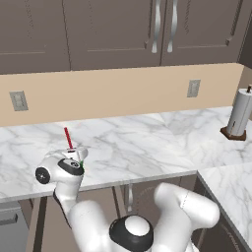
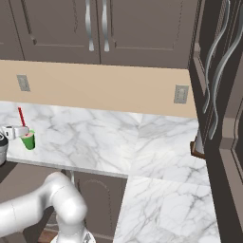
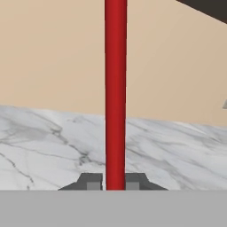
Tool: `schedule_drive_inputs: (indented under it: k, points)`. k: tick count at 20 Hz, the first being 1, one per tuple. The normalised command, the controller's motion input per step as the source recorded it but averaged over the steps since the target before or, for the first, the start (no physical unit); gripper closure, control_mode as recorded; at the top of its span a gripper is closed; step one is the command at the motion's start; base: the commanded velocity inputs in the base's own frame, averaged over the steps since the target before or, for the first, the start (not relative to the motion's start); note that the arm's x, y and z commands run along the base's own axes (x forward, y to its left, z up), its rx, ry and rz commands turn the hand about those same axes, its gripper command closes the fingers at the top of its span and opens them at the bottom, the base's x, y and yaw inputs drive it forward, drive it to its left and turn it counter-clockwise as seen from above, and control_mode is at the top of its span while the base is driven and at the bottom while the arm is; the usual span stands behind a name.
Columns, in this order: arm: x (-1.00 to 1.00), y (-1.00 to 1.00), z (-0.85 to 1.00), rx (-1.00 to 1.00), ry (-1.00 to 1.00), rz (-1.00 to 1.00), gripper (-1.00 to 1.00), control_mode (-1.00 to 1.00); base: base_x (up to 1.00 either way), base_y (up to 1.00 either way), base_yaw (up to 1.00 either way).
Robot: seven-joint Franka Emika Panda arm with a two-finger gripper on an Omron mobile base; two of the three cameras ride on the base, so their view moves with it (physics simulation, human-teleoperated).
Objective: Pick up the straw from the left drawer and put it inside the smoothie cup.
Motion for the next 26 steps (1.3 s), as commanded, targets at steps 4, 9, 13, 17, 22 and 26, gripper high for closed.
schedule_drive_inputs:
  k: [4, 9, 13, 17, 22, 26]
  points:
    - [0.00, 0.00, -0.09, 0.00, 0.00, 0.00, -1.00, -1.00, 0.00, 0.00, 0.00]
    - [0.00, 0.00, -0.03, 0.00, 0.00, 0.00, -1.00, -1.00, 0.00, 0.00, 0.00]
    - [-0.14, 0.00, 0.07, 0.00, -0.03, 0.00, -1.00, -1.00, 0.00, 0.00, 0.00]
    - [-0.41, -0.03, 0.54, 0.00, -0.13, 0.00, -1.00, -1.00, 0.00, 0.00, 0.00]
    - [-0.33, -0.12, 0.76, 0.01, -0.16, 0.00, -1.00, -1.00, 0.00, 0.00, 0.00]
    - [-0.22, -0.56, 0.57, 0.06, -0.08, -0.03, -1.00, -1.00, 0.00, 0.00, 0.00]
